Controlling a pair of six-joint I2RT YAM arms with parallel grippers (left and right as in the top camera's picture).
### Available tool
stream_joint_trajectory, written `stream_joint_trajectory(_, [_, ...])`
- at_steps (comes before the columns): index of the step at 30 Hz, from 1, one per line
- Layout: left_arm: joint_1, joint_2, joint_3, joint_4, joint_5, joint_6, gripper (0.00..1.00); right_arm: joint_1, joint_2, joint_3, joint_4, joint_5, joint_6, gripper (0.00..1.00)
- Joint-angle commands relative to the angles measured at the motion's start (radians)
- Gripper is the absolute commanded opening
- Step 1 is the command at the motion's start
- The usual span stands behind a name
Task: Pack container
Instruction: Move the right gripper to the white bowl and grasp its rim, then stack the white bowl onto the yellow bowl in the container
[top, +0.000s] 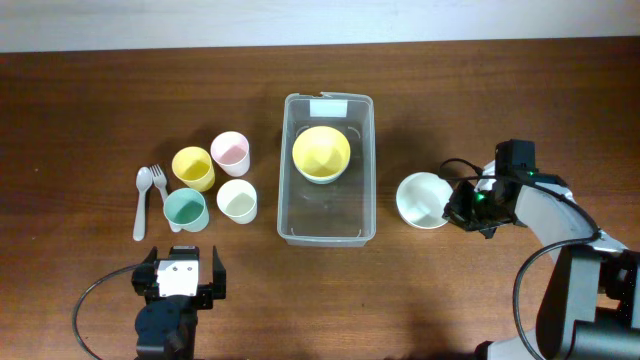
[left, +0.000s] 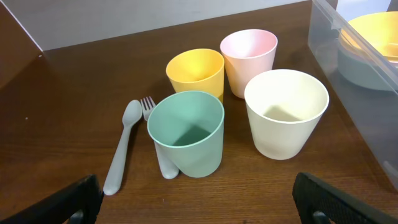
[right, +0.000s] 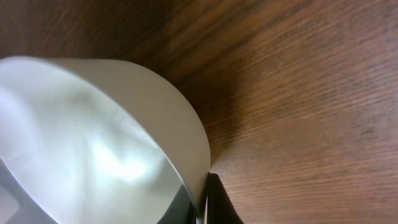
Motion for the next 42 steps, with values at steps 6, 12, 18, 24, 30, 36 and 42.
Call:
stream_joint_trajectory(6, [0.006,-0.006,-0.009,0.002,0.007,-0.008,1.0,0.017,-0.228,0.233,-0.122,-0.05,0.08,0.04])
stream_joint_trajectory(12, [0.006,-0.006,-0.009,0.002,0.007,-0.008,1.0,0.197,-0.286,0.504,-0.267,-0.065,0.031,0.04])
stream_joint_trajectory(18, [0.006,-0.006,-0.009,0.002,0.007,-0.008,1.0,0.423,-0.191,0.576,-0.231,0.005,0.036,0.04])
stream_joint_trajectory(24, [0.006,-0.006,-0.009,0.002,0.007,-0.008,1.0,0.51,0.034,0.579,-0.109,0.033,0.036,0.04])
stream_joint_trajectory(30, [0.006,-0.006,-0.009,0.002,0.007,-0.008,1.0,0.504,0.235,0.599,0.021,0.033,0.039,0.04])
stream_joint_trajectory(36, [0.006,-0.006,-0.009,0.002,0.007,-0.008,1.0,0.503,0.291,0.609,0.101,0.02,0.023,0.08])
stream_joint_trajectory(42, [0.006,-0.006,-0.009,0.002,0.007,-0.008,1.0,0.492,0.235,0.668,0.046,-0.046,-0.007,0.31])
